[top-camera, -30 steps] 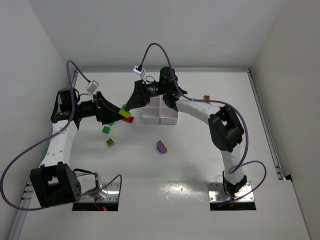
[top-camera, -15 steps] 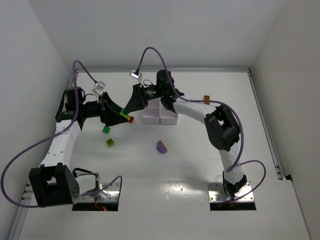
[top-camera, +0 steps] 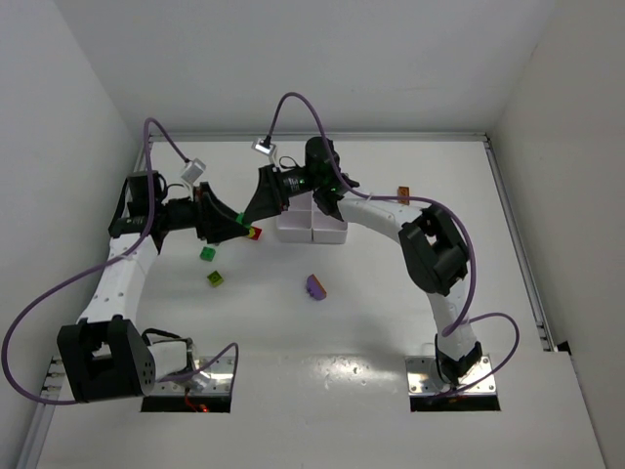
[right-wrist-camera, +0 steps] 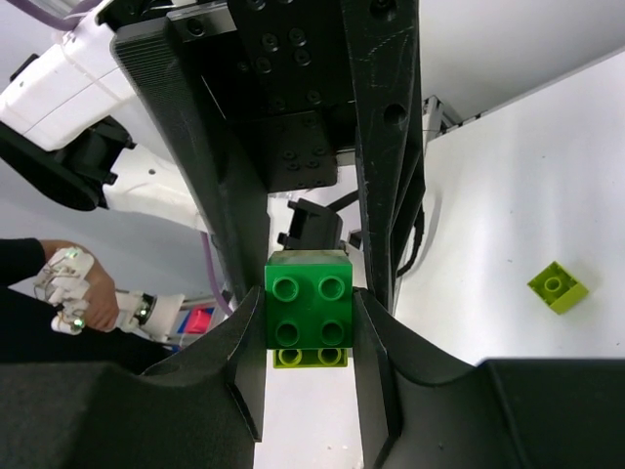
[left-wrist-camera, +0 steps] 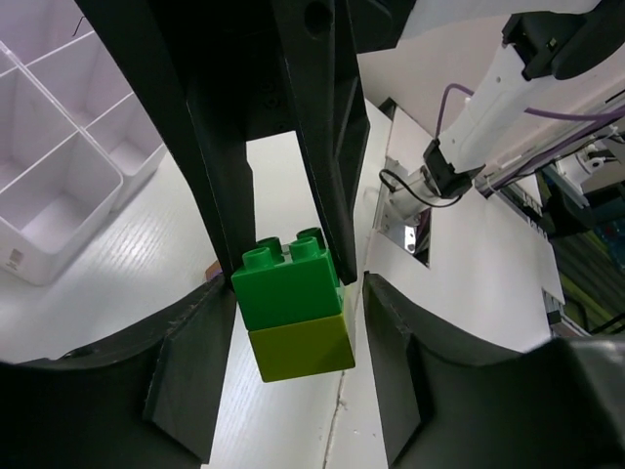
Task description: Sort the legos into containers by color
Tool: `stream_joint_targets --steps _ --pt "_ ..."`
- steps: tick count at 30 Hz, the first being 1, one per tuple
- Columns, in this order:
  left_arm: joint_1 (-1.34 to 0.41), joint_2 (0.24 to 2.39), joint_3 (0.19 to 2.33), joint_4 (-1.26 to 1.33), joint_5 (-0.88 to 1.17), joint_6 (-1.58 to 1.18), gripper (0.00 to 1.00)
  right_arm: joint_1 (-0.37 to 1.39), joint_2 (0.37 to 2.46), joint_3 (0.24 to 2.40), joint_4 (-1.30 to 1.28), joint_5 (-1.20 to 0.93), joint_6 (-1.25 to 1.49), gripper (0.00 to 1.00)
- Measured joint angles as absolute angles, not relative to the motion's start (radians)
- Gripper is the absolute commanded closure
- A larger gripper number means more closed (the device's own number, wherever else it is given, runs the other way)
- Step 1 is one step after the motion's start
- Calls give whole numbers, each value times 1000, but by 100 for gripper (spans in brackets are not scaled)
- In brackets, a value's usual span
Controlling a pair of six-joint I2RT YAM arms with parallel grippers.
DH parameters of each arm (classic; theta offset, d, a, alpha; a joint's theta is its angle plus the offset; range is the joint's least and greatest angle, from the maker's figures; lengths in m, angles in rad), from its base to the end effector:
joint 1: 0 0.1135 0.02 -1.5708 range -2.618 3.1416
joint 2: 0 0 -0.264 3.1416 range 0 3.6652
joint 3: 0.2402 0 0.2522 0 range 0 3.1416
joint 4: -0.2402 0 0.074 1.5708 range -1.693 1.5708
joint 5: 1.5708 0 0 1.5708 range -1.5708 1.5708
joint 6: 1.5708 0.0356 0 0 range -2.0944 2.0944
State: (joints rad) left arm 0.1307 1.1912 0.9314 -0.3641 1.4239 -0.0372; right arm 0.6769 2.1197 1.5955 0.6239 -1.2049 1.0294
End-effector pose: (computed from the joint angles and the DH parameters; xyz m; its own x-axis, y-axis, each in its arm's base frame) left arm 0.2412 -0.0038 0.3075 -0.6077 -0.0854 -0.7896 0.7549 0.2467 -0.6077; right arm 0.3581 0.3304 0.2767 -0.7728 -0.2276 -0.5924 -0.5552 -0.2096 0.8048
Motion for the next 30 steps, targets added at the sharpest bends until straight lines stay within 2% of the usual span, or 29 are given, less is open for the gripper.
stream_joint_targets --steps 9,12,14,15,19,26,30 --pt "131 1201 930 -364 1418 -47 56 675 2120 1596 626 -1212 1023 100" --pt "131 1205 926 -357 1419 -52 65 673 2120 1596 621 -1212 1017 100" --pt "131 1205 924 -352 1419 -54 74 672 2120 1596 619 -1211 1014 100" --pt "131 1205 921 -348 1420 -56 83 670 2120 1596 618 -1212 1012 100" --pt "131 1204 899 -326 1419 -61 99 661 2120 1600 596 -1211 1005 100" --pt "131 1106 794 -371 1427 -80 100 541 2120 1645 566 -1137 968 100" --pt "126 1042 841 -445 1290 -54 100 511 2120 1649 464 -1096 868 100"
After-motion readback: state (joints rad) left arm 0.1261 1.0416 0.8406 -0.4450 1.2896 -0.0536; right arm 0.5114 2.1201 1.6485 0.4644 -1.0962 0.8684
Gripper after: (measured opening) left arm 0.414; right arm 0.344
